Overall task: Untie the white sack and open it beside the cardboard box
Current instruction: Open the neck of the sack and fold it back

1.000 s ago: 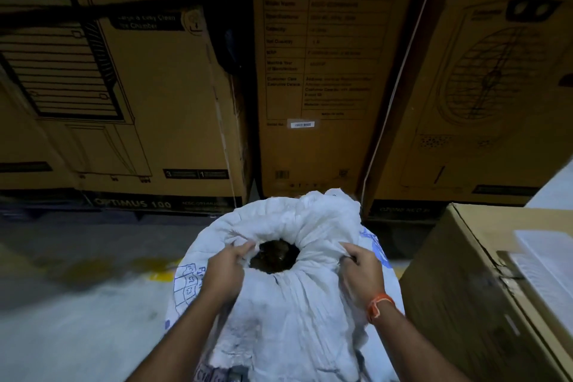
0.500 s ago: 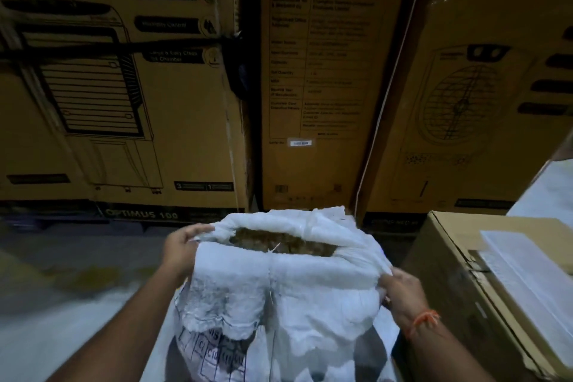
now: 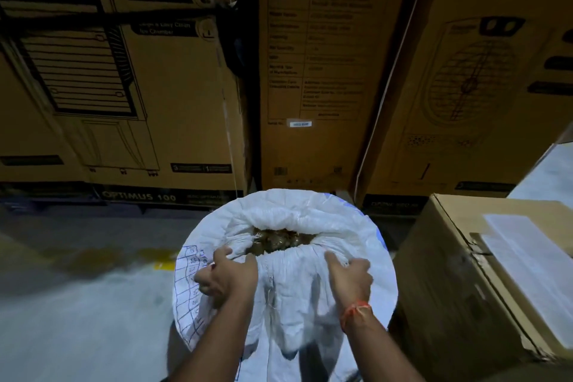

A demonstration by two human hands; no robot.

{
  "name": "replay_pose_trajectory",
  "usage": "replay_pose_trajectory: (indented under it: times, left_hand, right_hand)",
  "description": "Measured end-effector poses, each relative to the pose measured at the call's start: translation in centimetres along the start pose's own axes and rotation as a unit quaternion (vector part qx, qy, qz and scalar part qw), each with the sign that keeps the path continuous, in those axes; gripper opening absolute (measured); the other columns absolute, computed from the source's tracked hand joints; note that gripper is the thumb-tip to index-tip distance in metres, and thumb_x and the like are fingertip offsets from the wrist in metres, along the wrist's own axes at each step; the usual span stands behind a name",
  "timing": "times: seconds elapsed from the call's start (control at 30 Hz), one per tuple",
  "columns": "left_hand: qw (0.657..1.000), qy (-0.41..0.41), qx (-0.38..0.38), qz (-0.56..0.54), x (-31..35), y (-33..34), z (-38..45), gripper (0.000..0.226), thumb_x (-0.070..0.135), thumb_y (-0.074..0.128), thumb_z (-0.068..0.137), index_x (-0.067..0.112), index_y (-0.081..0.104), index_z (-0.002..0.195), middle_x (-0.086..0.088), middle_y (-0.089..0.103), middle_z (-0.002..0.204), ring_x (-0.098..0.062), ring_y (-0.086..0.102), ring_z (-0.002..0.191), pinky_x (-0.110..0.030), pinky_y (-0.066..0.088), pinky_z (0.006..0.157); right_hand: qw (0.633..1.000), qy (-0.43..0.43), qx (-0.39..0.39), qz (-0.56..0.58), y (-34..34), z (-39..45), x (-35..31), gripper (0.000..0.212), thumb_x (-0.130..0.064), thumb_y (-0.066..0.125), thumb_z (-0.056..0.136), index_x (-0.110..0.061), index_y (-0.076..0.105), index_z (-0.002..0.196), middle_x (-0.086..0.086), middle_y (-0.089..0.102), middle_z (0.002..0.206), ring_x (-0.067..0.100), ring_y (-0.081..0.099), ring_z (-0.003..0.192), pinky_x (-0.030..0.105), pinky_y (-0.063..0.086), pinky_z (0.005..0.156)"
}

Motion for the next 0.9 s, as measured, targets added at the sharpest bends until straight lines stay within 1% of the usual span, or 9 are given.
replay_pose_trajectory:
  times: [0.13,0.27,0.33,0.4,0.53,0.63,0.7,0.83,0.9]
  left_hand:
    - [0.998,0.026,-0.024,0.054,1.5,1.6,1.3,0.05,0.039,0.077,0.083,0.042,0.057,0.129,-0.013,0.024,0.149,-0.04,0.035,0.13,-0.053,0.046,0.101]
    - [0.978,0.089,-0.008,0.191,3.0,1.9,4.3,0.024,0.039,0.076,0.084,0.047,0.072,0.106,-0.005,0.011,0.162,-0.032,0.022,0.145,-0.059,0.034,0.115]
    - [0.966,0.096,-0.013,0.242,3.4,2.4,5.2,0.014,0.039,0.077,0.082,0.048,0.074,0.092,-0.002,0.005,0.163,-0.03,0.014,0.149,-0.061,0.031,0.114]
    - [0.968,0.072,-0.046,0.235,2.9,3.2,6.0,0.013,0.036,0.078,0.081,0.047,0.075,0.087,-0.002,0.007,0.161,-0.032,0.02,0.145,-0.059,0.038,0.11]
    - [0.976,0.06,-0.106,0.178,1.2,5.2,6.6,0.033,0.025,0.072,0.087,0.038,0.076,0.118,-0.016,0.04,0.152,-0.039,0.055,0.127,-0.039,0.05,0.105]
    - [0.991,0.054,-0.095,0.073,0.0,5.6,6.7,0.043,0.007,0.061,0.093,0.026,0.074,0.129,-0.014,0.062,0.146,-0.035,0.066,0.114,-0.033,0.057,0.089]
    - [0.99,-0.017,-0.102,-0.095,-1.4,5.6,7.2,0.043,0.0,0.054,0.096,0.018,0.073,0.13,-0.013,0.065,0.141,-0.037,0.068,0.114,-0.035,0.059,0.088]
    - [0.881,-0.124,-0.113,-0.443,-0.5,5.0,7.2,0.054,-0.012,0.048,0.097,0.009,0.06,0.145,-0.013,0.067,0.102,-0.036,0.069,0.097,-0.036,0.054,0.072]
    - [0.843,-0.084,-0.141,-0.513,2.3,3.7,6.5,0.064,-0.013,0.044,0.097,0.017,0.051,0.153,-0.013,0.064,0.121,-0.027,0.066,0.089,-0.042,0.056,0.084]
  right_hand:
    - [0.954,-0.234,-0.004,-0.185,3.5,-1.1,-4.3,0.074,-0.059,0.057,0.089,-0.031,0.028,0.151,0.013,0.061,0.118,0.029,0.066,0.098,0.038,0.056,0.086]
    - [0.879,-0.312,-0.13,-0.336,9.0,-0.8,-4.1,0.08,-0.066,0.032,0.097,-0.038,-0.011,0.158,0.005,0.07,0.082,0.02,0.061,0.073,0.033,0.048,0.067]
    - [0.871,-0.288,-0.154,-0.367,10.4,0.5,-3.7,0.077,-0.072,0.026,0.095,-0.032,0.017,0.16,0.009,0.075,0.1,0.027,0.068,0.095,0.038,0.052,0.083]
    - [0.888,-0.242,-0.143,-0.364,10.7,1.8,-3.4,0.074,-0.075,0.027,0.094,-0.017,0.064,0.12,0.012,0.074,0.104,0.029,0.068,0.103,0.037,0.049,0.088]
    - [0.941,-0.218,-0.039,-0.257,8.5,2.4,-2.8,0.047,-0.057,0.054,0.093,-0.015,0.065,0.074,0.002,0.067,0.076,0.02,0.065,0.078,0.029,0.045,0.068]
    - [0.976,-0.189,-0.009,-0.109,5.7,1.1,-1.7,0.002,-0.018,0.071,0.082,-0.02,0.07,0.082,-0.004,0.068,0.078,0.015,0.062,0.069,0.013,0.04,0.058]
    - [0.986,-0.162,0.026,-0.01,3.2,-0.3,-0.8,0.021,-0.004,0.072,0.078,-0.025,0.069,0.08,-0.009,0.068,0.076,0.011,0.059,0.062,0.012,0.041,0.057]
    - [0.981,-0.078,0.036,0.176,0.0,-2.2,2.1,0.023,0.001,0.076,0.078,-0.02,0.075,0.086,0.002,0.065,0.066,0.02,0.054,0.056,0.033,0.052,0.062]
    - [0.959,-0.039,0.005,0.282,-0.7,-3.1,2.8,0.025,0.007,0.077,0.079,-0.014,0.075,0.092,0.01,0.063,0.074,0.025,0.059,0.065,0.037,0.056,0.069]
Point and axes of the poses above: each hand's wrist, its own z-axis towards the middle knuckle, its own y-axis out of the palm, x = y × z, the point moved 10 cm from there along z, towards the middle knuckle
